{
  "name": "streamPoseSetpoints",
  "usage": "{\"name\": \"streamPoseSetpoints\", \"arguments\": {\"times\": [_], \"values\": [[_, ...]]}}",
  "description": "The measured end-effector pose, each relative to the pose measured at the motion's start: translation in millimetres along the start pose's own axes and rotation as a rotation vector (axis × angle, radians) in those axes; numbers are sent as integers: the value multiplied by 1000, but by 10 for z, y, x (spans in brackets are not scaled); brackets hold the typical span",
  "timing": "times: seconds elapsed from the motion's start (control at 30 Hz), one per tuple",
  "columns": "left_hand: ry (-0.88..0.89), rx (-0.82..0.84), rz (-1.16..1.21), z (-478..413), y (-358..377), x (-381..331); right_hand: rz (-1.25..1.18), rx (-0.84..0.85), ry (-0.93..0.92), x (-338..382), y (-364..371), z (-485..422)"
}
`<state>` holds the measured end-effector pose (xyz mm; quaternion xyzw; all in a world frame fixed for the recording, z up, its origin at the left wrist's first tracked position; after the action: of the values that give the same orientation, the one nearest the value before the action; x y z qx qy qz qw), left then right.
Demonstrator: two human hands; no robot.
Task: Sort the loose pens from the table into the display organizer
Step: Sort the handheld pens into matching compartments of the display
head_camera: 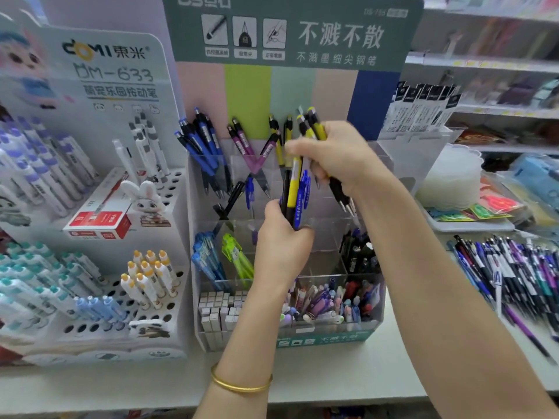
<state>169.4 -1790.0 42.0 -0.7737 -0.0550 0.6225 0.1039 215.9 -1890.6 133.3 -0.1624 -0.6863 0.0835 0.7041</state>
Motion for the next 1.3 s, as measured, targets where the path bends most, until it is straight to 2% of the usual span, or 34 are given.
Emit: {"name": "streamPoseSetpoints", "arguments": {"times": [0.07, 0.2, 0.3, 0.47, 0.57, 0.77, 0.97, 1.1, 1.3], "values": [[2, 8, 15, -5, 24, 12, -78, -28, -14, 42, -60, -78], [5, 7, 1, -80, 47, 36, -168, 69, 35, -7, -29, -116], [7, 27, 5, -127, 44, 37, -180, 100, 6, -37, -5, -143], [-34, 61, 140, -176, -46, 36, -510, -175, -25, 132, -209, -329], [-51, 51, 238, -199, -128, 32, -620, -289, -54, 208, -232, -441], [-41, -56, 422, -233, -242, -13, -412, -721, -230, 154, -78, -629], [-23, -129, 452, -269, -289, -42, -192, -910, -388, 147, 174, -688], [-30, -139, 480, -270, -314, -41, -45, -830, -363, 181, 290, -703], [-34, -145, 516, -269, -348, -40, 198, -577, -193, 52, 327, -739]]}}
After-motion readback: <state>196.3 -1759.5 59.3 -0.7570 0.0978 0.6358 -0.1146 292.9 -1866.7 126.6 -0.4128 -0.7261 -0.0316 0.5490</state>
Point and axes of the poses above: each hand's wrist, its own z-axis away from the middle knuckle, its own y-axis out of the palm, x = y × z, the point moved 1 cm from there along -z, towards the middle knuckle, and after that the axes turned 11 degrees about y, right-handed, at the moved point
